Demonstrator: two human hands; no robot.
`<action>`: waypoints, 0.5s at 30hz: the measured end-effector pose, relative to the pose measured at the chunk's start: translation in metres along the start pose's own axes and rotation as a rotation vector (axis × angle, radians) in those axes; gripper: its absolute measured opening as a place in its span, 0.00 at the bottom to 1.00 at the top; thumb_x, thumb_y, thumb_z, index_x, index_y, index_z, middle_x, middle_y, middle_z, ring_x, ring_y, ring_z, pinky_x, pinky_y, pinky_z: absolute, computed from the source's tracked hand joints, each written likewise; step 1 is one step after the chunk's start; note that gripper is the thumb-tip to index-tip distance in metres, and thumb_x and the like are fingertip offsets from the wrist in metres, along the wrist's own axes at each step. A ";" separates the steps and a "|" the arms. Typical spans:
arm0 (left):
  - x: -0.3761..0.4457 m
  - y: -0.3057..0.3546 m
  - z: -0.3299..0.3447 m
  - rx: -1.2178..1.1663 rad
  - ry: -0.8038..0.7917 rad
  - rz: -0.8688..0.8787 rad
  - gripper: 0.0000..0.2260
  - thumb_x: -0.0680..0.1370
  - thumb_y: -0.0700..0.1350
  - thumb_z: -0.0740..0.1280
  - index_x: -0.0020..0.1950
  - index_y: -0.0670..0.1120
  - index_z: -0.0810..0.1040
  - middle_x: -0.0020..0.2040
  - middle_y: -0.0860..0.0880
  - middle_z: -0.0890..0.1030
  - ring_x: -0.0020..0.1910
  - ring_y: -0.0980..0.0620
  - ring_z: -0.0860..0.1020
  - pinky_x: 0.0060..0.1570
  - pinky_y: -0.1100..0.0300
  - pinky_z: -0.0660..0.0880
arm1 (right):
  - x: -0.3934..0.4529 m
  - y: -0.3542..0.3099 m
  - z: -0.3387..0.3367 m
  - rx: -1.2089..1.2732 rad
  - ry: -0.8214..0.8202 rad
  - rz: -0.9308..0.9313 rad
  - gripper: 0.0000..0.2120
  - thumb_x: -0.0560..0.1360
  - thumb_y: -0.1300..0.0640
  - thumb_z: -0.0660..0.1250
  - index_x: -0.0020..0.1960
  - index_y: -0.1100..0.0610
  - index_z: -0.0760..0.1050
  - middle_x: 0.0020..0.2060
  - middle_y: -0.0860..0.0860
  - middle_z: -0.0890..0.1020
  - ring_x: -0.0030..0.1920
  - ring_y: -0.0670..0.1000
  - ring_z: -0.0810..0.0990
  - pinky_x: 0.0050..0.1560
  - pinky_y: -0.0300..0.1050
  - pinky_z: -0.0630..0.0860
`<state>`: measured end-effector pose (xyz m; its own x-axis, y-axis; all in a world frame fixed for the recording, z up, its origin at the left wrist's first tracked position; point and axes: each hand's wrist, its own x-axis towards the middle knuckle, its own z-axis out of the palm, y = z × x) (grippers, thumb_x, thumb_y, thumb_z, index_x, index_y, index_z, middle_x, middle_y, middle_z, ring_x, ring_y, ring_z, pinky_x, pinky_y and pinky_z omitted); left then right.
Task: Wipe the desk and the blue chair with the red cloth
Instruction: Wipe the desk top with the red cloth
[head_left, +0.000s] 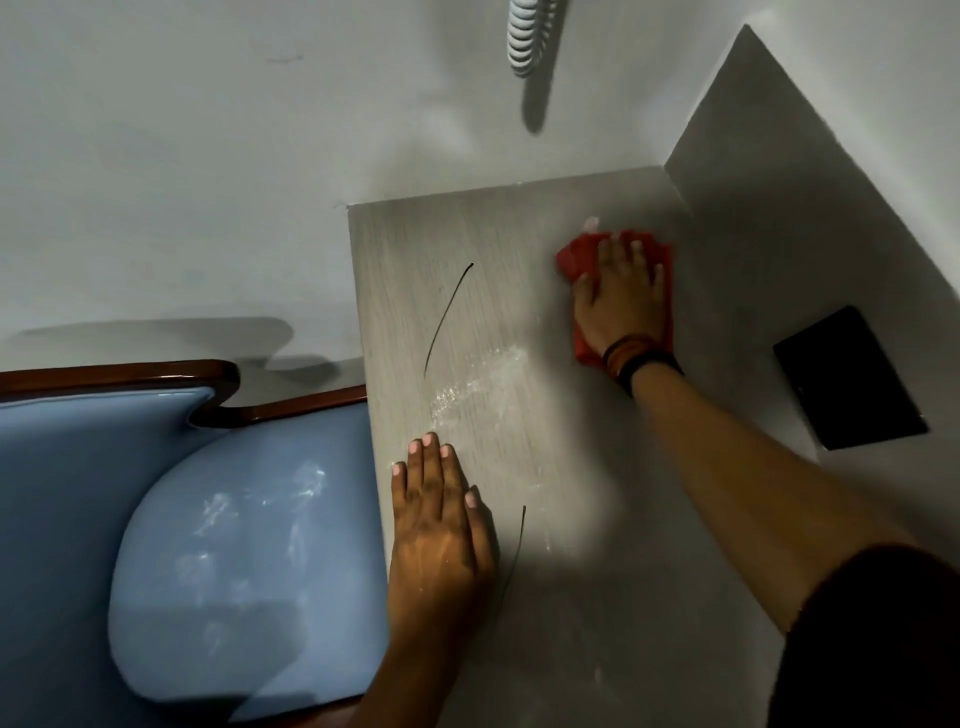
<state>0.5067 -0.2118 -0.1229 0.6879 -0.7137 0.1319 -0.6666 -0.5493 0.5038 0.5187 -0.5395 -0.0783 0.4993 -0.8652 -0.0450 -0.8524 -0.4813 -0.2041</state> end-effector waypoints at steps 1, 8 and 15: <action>0.000 -0.001 0.000 0.005 0.006 0.010 0.25 0.86 0.45 0.54 0.82 0.35 0.62 0.84 0.38 0.59 0.85 0.42 0.55 0.82 0.39 0.55 | -0.025 0.002 0.004 -0.032 0.009 -0.100 0.31 0.81 0.46 0.50 0.82 0.56 0.59 0.82 0.51 0.60 0.83 0.54 0.55 0.82 0.60 0.50; 0.001 -0.001 0.001 0.039 -0.016 0.008 0.25 0.86 0.45 0.54 0.82 0.35 0.62 0.84 0.38 0.59 0.85 0.44 0.53 0.82 0.40 0.55 | 0.011 0.020 -0.008 -0.042 -0.002 -0.043 0.34 0.78 0.45 0.48 0.82 0.56 0.60 0.82 0.52 0.61 0.82 0.54 0.56 0.82 0.61 0.50; 0.002 -0.005 0.001 0.033 -0.006 0.017 0.26 0.86 0.46 0.52 0.82 0.35 0.63 0.84 0.38 0.59 0.85 0.43 0.54 0.83 0.39 0.54 | -0.005 0.019 0.000 -0.043 0.017 -0.128 0.32 0.78 0.46 0.49 0.80 0.55 0.63 0.79 0.54 0.68 0.80 0.58 0.62 0.80 0.60 0.56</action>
<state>0.5105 -0.2111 -0.1263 0.6750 -0.7253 0.1349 -0.6871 -0.5514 0.4731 0.5005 -0.5444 -0.0821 0.6019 -0.7986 -0.0051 -0.7882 -0.5930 -0.1649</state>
